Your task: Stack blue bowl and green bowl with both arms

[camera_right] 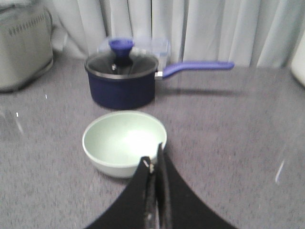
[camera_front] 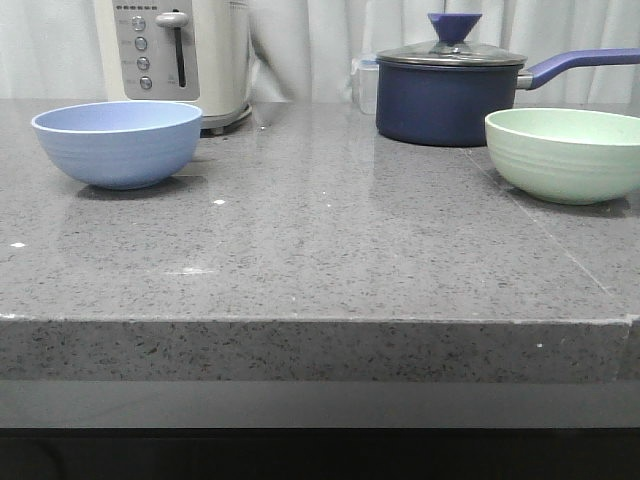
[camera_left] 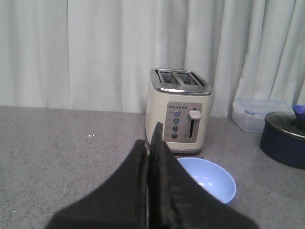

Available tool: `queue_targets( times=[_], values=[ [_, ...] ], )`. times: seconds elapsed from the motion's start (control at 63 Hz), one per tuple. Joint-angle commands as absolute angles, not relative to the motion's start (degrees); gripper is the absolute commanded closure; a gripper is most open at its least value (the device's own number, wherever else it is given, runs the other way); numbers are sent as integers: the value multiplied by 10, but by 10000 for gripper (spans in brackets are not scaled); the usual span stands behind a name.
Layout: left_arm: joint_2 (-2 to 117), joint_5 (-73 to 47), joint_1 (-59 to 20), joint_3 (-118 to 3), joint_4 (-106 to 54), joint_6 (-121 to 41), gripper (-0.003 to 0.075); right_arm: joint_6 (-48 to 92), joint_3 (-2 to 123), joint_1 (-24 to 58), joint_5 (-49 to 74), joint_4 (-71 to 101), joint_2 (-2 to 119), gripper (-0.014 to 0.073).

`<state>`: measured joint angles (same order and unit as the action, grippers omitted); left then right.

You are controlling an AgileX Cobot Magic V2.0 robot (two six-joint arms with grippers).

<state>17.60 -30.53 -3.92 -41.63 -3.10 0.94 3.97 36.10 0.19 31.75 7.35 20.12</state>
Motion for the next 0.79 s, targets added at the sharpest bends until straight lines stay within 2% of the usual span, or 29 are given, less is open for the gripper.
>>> queue_targets(
  times=[0.0,0.381,0.46,0.555,0.619,0.682,0.73,0.777],
  values=[
    [209,-279,-41,-437,-36,13,740,41,380,2,293,68,240,657],
    [266,-295,-41,-416,-36,13,739,41,378,2,320,68,321,657],
    [273,-290,-41,-416,-33,13,706,41,378,2,332,68,331,630],
    [276,-285,-41,-416,-32,12,539,41,378,2,338,68,343,477],
    [276,-284,-41,-416,-32,12,380,41,378,2,337,68,349,328],
    [276,-282,-41,-416,-32,12,275,41,378,2,336,68,354,176],
    [276,-282,-41,-416,-32,12,237,41,378,2,336,68,353,104],
    [276,-282,-41,-416,-32,12,237,41,378,2,336,68,356,67]
  ],
)
